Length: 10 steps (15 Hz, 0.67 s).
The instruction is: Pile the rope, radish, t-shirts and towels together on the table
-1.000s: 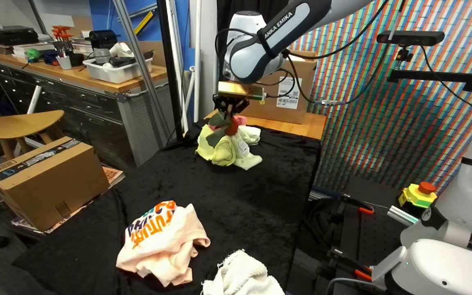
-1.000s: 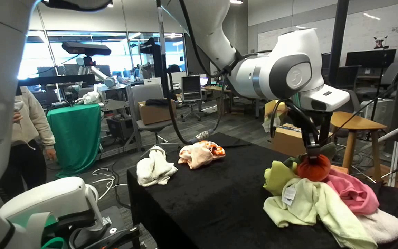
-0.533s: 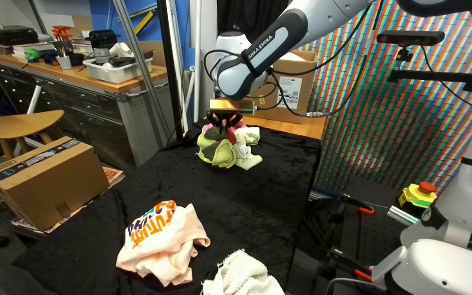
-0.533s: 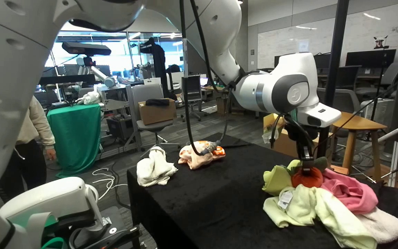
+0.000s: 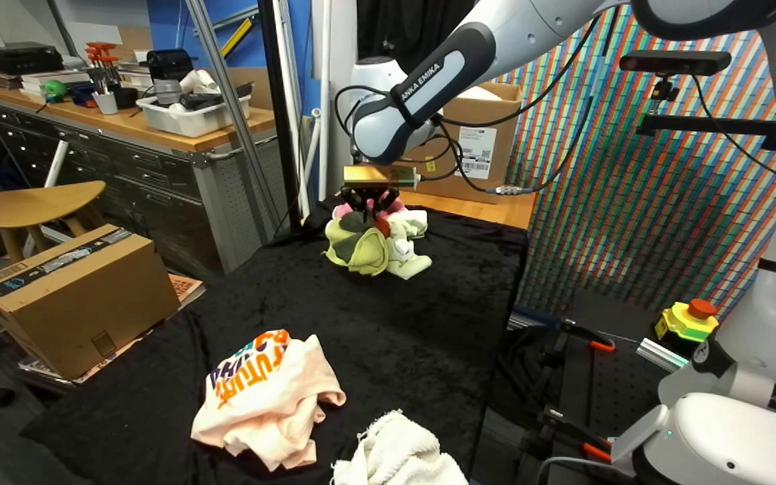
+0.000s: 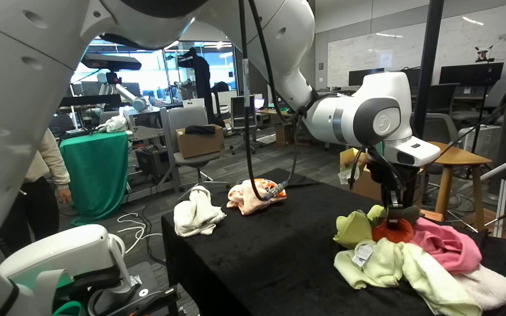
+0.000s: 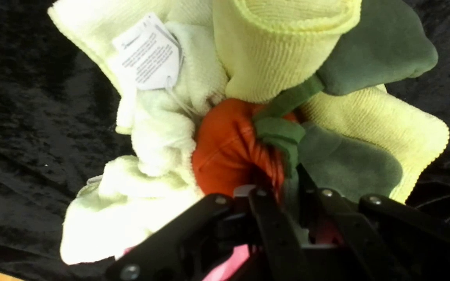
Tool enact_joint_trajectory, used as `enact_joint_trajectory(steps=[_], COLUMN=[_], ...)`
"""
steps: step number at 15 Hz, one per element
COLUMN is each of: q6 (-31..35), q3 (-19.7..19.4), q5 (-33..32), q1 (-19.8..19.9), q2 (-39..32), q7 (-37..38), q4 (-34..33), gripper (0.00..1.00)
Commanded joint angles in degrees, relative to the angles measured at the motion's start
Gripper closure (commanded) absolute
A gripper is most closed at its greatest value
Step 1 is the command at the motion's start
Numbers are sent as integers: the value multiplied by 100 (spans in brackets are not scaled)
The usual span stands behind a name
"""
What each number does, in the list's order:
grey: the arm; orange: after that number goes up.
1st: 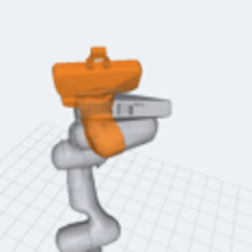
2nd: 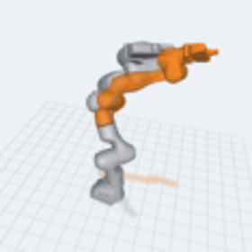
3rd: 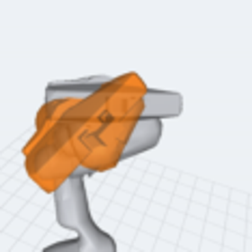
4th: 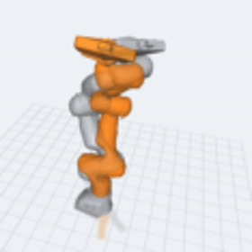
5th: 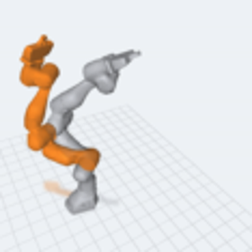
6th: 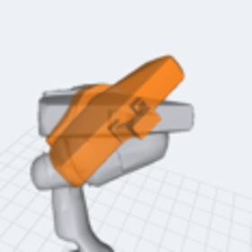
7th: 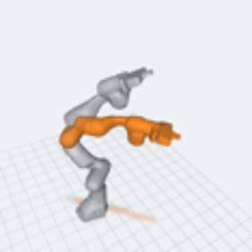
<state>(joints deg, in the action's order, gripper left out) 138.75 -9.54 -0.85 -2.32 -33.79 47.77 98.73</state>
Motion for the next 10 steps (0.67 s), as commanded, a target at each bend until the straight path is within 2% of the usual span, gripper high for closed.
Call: enact_joint_trajectory(steps=[1,7,8,10], q6=[-327,-508,-546,-598], q3=[-24,-154,-172,-178], q5=[-12,-506,-646,-888], q1=[-2,-204,-246,-306], q2=[54,665,755,898], q7=[-111,-106,-74,-32], q4=[-82,321,357,396], gripper=[51,6,1,0])
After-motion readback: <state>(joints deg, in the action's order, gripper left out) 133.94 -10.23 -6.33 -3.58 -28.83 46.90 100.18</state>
